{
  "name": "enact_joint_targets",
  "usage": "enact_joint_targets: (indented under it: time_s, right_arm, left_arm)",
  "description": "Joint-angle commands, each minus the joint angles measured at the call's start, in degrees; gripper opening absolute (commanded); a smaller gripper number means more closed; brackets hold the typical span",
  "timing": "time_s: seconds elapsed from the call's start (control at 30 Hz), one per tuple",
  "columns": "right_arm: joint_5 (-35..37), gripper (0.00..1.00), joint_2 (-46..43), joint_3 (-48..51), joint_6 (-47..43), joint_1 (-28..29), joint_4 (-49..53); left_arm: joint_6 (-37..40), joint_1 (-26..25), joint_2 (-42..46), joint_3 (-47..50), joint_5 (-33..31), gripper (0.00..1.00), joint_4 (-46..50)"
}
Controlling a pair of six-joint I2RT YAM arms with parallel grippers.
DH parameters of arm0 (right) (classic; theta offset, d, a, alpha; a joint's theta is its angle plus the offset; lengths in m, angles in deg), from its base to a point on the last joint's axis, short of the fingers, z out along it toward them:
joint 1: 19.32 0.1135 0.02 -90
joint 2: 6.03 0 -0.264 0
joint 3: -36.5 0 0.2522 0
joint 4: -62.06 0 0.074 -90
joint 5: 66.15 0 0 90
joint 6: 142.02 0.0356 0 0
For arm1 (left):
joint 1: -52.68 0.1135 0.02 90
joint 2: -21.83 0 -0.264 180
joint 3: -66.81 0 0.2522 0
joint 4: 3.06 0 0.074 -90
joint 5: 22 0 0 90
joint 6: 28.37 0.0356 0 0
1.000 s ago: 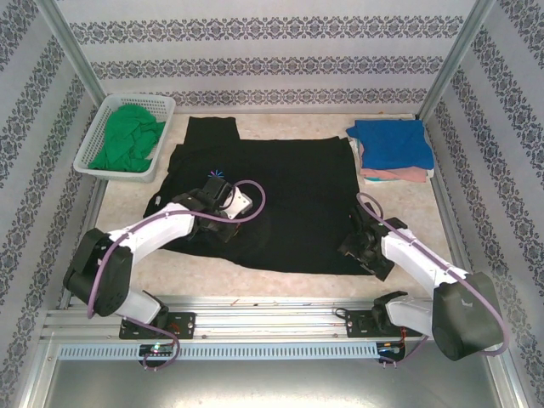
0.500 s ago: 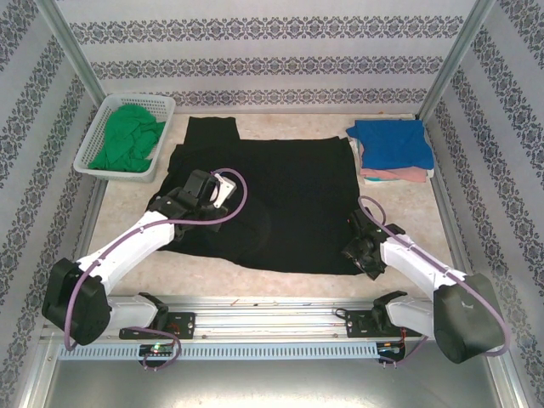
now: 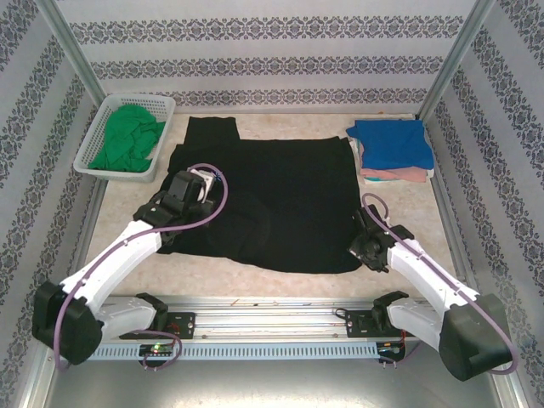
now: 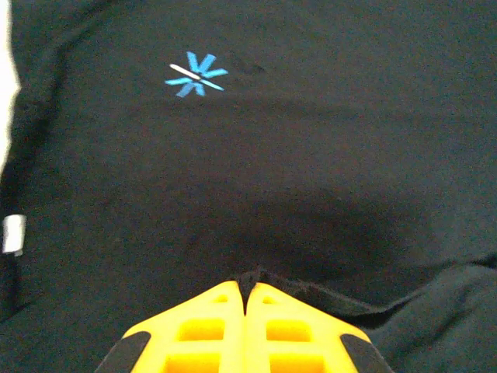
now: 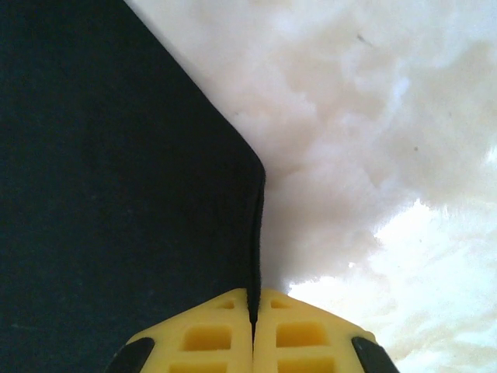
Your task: Fold and stack the t-shirts
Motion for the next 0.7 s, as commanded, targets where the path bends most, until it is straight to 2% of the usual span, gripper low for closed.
enact_joint_targets:
  time_s: [0.0,0.17,0.37,0.47,0.67]
  right_arm:
    - [0.81,0.0,-0.09,-4.71,-6.46,-2.07,2.51]
    - [-1.16,0.0,5.24,-11.0,-12.27,-6.03,-1.5]
    - [-5.0,0.0,19.77,-21.93,-18.33,-8.78,-4.51]
    - [-5.95,0.0,26.26,-26.71,-20.21,-9.39,-4.85]
    - [-7.96,0.01,37.46,-35.51,-22.83,-9.57,-4.62]
  left_arm:
    - [-4.71,2.09,4.63,1.8,-5.8,0.0,1.51]
    - [-3.82,4.88,3.39,1.44,-5.45,0.0,-1.64]
    - [-1.94,9.03,-5.35,-3.44,-4.9,0.0,-4.9]
    - [-1.3,11.56,-9.74,-6.97,-2.24,0.0,-5.99]
    - [0.26,13.7,-17.67,-14.05,-2.33,0.0,-4.99]
